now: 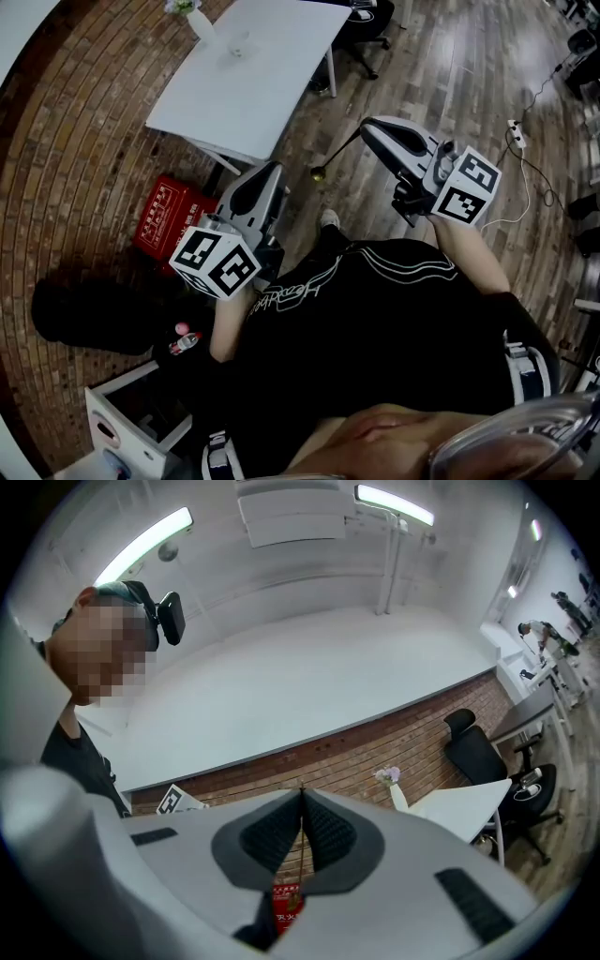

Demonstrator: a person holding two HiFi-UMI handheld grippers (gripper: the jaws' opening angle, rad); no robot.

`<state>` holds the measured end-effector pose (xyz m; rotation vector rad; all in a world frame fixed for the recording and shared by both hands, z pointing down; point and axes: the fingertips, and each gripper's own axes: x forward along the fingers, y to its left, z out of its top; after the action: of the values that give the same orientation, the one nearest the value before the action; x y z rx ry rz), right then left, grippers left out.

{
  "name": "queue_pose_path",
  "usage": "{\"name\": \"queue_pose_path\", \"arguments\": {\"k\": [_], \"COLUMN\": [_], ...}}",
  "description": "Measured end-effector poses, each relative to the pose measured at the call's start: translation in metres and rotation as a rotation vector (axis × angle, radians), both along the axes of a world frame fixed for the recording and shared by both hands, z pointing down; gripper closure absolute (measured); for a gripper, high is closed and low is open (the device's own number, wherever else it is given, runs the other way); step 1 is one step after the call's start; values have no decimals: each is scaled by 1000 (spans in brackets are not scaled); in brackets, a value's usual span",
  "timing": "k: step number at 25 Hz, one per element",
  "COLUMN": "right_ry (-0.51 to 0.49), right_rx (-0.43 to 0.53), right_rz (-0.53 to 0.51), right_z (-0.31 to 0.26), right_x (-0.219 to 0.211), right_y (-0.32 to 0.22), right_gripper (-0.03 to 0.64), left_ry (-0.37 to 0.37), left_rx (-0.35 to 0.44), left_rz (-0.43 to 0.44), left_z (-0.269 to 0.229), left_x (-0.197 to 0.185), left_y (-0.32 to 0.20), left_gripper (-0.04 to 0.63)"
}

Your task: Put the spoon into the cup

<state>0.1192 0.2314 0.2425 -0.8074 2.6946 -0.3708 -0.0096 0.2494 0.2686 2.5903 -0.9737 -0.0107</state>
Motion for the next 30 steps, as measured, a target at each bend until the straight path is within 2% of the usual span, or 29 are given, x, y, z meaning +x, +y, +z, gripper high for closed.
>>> {"name": "queue_pose_path", "arguments": {"k": [6,15,23,30], "right_ry": [9,60,59,77], "right_rx": [-50,-76,-77,-97], "right_rz": [46,67,103,78], "right_z": [-1,3,9,16], "right_x": [-15,-55,-63,-71], "right_y": [-103,-251,-293,-342], "right_gripper": [617,617,617,617], "left_ry": [10,16,22,21], "left_rx": [-27,-91,-65,-95], "left_rz": [25,23,18,-19], "left_z": [-3,14,13,21], "left_x": [-18,-56,-67,-78], "left_y": [-107,-260,-304,-348], "left_gripper": [584,584,584,584]}}
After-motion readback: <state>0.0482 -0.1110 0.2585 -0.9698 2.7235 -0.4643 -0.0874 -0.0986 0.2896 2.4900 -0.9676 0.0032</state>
